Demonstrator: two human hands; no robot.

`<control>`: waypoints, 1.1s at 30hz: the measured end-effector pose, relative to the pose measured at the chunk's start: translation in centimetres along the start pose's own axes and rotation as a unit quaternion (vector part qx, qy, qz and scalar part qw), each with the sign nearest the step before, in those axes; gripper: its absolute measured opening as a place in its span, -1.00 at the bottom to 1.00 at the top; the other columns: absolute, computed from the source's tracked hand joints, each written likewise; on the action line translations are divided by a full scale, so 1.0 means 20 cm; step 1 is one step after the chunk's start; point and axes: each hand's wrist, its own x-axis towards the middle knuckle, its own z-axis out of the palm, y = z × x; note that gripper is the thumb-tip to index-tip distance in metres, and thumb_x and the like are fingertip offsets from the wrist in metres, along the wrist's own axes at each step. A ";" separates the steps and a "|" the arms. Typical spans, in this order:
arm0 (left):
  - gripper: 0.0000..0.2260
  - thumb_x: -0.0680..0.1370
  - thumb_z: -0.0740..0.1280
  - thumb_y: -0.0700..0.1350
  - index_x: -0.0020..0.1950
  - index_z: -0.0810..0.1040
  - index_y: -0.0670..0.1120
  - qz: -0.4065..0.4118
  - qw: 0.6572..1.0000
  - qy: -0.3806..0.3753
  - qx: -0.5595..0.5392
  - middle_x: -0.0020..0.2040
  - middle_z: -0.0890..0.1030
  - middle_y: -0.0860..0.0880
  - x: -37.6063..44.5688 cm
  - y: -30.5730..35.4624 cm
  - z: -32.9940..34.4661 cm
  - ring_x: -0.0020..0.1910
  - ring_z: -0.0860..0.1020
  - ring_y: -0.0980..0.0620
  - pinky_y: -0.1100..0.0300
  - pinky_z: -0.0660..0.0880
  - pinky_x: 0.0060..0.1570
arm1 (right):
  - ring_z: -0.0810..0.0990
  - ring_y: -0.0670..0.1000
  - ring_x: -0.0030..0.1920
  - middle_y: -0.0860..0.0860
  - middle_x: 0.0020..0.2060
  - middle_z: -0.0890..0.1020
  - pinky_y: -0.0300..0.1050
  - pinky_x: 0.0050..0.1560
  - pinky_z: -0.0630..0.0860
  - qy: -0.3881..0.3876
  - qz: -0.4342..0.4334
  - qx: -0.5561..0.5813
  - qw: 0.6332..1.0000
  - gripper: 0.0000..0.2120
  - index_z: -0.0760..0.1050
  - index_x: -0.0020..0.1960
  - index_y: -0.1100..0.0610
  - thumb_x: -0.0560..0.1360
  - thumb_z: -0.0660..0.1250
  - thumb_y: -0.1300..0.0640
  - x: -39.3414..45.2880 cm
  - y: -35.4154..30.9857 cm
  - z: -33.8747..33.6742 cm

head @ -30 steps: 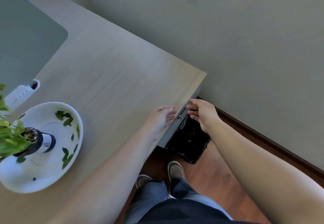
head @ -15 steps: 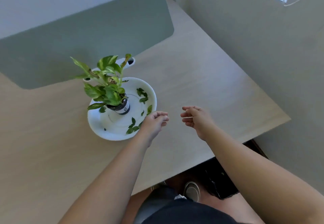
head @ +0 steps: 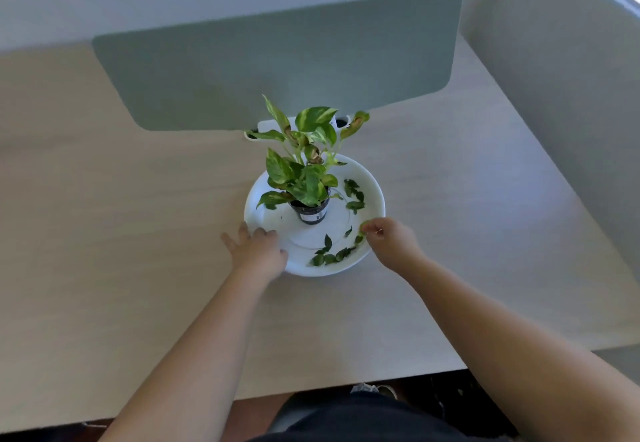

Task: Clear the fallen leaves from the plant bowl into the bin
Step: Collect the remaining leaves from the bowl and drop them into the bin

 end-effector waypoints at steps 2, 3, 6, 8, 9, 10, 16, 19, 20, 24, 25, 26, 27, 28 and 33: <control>-0.63 0.59 0.03 0.00 0.30 0.45 -0.07 0.016 1.000 -0.001 0.020 0.33 0.44 -0.09 0.02 0.00 0.01 0.55 -0.04 -0.25 -0.45 -0.21 0.35 | 0.39 0.10 0.23 0.01 0.22 0.54 -0.08 0.19 0.36 -0.003 -0.059 -0.159 0.985 -0.70 0.56 0.19 0.02 0.54 0.17 0.11 0.04 0.00 0.02; -0.62 0.59 0.01 0.00 0.29 0.47 -0.07 0.025 0.999 0.002 0.027 0.31 0.46 -0.09 0.02 0.00 0.01 0.55 -0.07 -0.24 -0.46 -0.27 0.34 | 0.31 0.11 0.31 0.00 0.29 0.49 0.00 0.28 0.28 -0.012 -0.079 -0.236 0.969 -0.67 0.52 0.25 -0.01 0.54 0.15 0.09 0.04 0.01 0.03; -0.59 0.60 -0.01 -0.01 0.27 0.52 -0.06 0.037 0.999 -0.007 0.039 0.28 0.51 -0.12 0.02 0.04 0.01 0.56 -0.09 -0.23 -0.44 -0.34 0.31 | 0.11 0.13 0.47 0.02 0.46 0.30 0.14 0.44 0.07 -0.046 -0.086 -0.352 0.931 -0.60 0.43 0.35 -0.08 0.54 0.08 0.04 0.06 0.01 0.06; -0.59 0.60 -0.01 0.00 0.23 0.56 -0.04 0.042 0.998 -0.016 0.053 0.29 0.53 -0.12 0.00 0.07 0.02 0.55 -0.04 -0.23 -0.43 -0.36 0.31 | 0.04 0.16 0.50 0.03 0.50 0.24 0.17 0.46 0.04 -0.057 -0.069 -0.350 0.932 -0.60 0.42 0.36 -0.09 0.56 0.05 0.02 0.06 0.02 0.09; -0.59 0.60 -0.01 0.01 0.20 0.58 -0.03 0.044 0.997 -0.018 0.060 0.30 0.53 -0.12 -0.02 0.09 0.02 0.54 0.02 -0.24 -0.43 -0.36 0.31 | 0.06 0.18 0.49 0.03 0.49 0.24 0.17 0.46 0.09 -0.056 -0.062 -0.340 0.937 -0.60 0.43 0.35 -0.09 0.56 0.06 0.02 0.06 0.04 0.09; -0.58 0.60 -0.01 0.03 0.15 0.61 -0.03 0.049 0.996 -0.021 0.067 0.28 0.55 -0.12 -0.03 0.11 0.02 0.52 0.09 -0.24 -0.42 -0.36 0.32 | 0.11 0.20 0.47 0.04 0.49 0.26 0.16 0.44 0.16 -0.053 -0.057 -0.324 0.943 -0.61 0.45 0.33 -0.07 0.56 0.06 0.02 0.06 0.04 0.11; -0.47 0.57 -0.05 0.22 0.02 0.62 -0.06 0.108 0.993 -0.022 0.043 0.04 0.64 -0.10 -0.14 0.22 0.06 0.29 0.40 -0.21 -0.41 -0.32 0.36 | 0.45 0.23 0.24 0.09 0.37 0.44 -0.03 0.18 0.44 -0.003 -0.037 -0.219 0.975 -0.69 0.56 0.17 0.14 0.53 0.14 0.14 0.02 0.03 0.18; -0.38 0.55 -0.10 0.28 0.36 0.45 -0.06 0.112 0.992 -0.025 0.054 0.23 0.57 -0.16 -0.12 0.21 0.08 0.36 0.34 -0.23 -0.43 -0.30 0.34 | 0.51 0.19 0.09 0.05 0.20 0.56 -0.08 -0.04 0.46 0.037 -0.023 -0.183 0.982 -0.73 0.56 0.10 0.19 0.50 0.17 0.19 -0.03 0.03 0.20; -0.35 0.55 -0.10 0.29 0.43 0.37 -0.07 0.113 0.992 -0.026 0.058 0.30 0.53 -0.18 -0.11 0.19 0.08 0.41 0.30 -0.24 -0.42 -0.29 0.34 | 0.52 0.17 0.05 0.04 0.16 0.58 -0.09 -0.10 0.46 0.043 -0.022 -0.180 0.982 -0.74 0.56 0.08 0.19 0.50 0.17 0.19 -0.04 0.03 0.21; -0.27 0.55 -0.11 0.35 0.56 0.14 -0.10 0.132 0.989 -0.044 0.051 0.53 0.25 -0.16 -0.02 0.11 0.06 0.57 -0.03 -0.19 -0.39 -0.26 0.37 | 0.57 0.14 -0.03 0.01 0.06 0.61 -0.09 -0.15 0.49 0.021 -0.035 -0.180 0.983 -0.76 0.57 0.04 0.16 0.53 0.17 0.11 -0.06 0.05 0.23; -0.25 0.54 -0.10 0.36 0.56 0.12 -0.11 0.139 0.988 -0.052 0.050 0.54 0.23 -0.13 0.01 0.08 0.05 0.57 -0.07 -0.18 -0.39 -0.24 0.38 | 0.58 0.12 -0.02 -0.02 0.03 0.61 -0.09 -0.14 0.51 0.006 -0.046 -0.180 0.982 -0.76 0.57 0.03 0.13 0.53 0.17 0.07 -0.07 0.06 0.23; -0.24 0.53 -0.08 0.38 0.56 0.12 -0.11 0.146 0.986 -0.058 0.051 0.54 0.24 -0.10 0.03 0.06 0.03 0.57 -0.10 -0.18 -0.38 -0.22 0.38 | 0.58 0.09 0.01 -0.05 0.03 0.61 -0.09 -0.12 0.52 -0.009 -0.060 -0.186 0.981 -0.76 0.57 0.04 0.09 0.53 0.17 0.03 -0.08 0.06 0.22; -0.24 0.53 -0.05 0.38 0.56 0.13 -0.10 0.155 0.985 -0.060 0.050 0.54 0.25 -0.07 0.06 0.03 0.02 0.57 -0.12 -0.18 -0.37 -0.20 0.38 | 0.56 0.06 0.06 -0.09 0.06 0.60 -0.08 -0.06 0.53 -0.022 -0.074 -0.198 0.977 -0.75 0.57 0.07 0.04 0.53 0.19 -0.01 -0.09 0.07 0.21; -0.24 0.52 -0.02 0.39 0.56 0.13 -0.08 0.163 0.984 -0.062 0.044 0.53 0.26 -0.04 0.09 0.01 0.00 0.57 -0.14 -0.19 -0.38 -0.19 0.39 | 0.51 0.04 0.12 -0.11 0.12 0.58 -0.07 0.04 0.51 -0.032 -0.085 -0.216 0.972 -0.74 0.57 0.12 -0.01 0.52 0.21 -0.06 -0.09 0.08 0.19; -0.27 0.52 0.14 0.34 0.56 0.11 -0.03 0.181 0.977 -0.113 0.026 0.58 0.15 -0.03 0.19 -0.10 -0.13 0.56 -0.27 -0.14 -0.37 -0.31 0.40 | 0.34 0.01 0.30 -0.14 0.29 0.44 -0.03 0.32 0.27 -0.056 -0.121 -0.335 0.933 -0.60 0.47 0.27 -0.21 0.47 0.24 -0.26 -0.07 0.09 0.08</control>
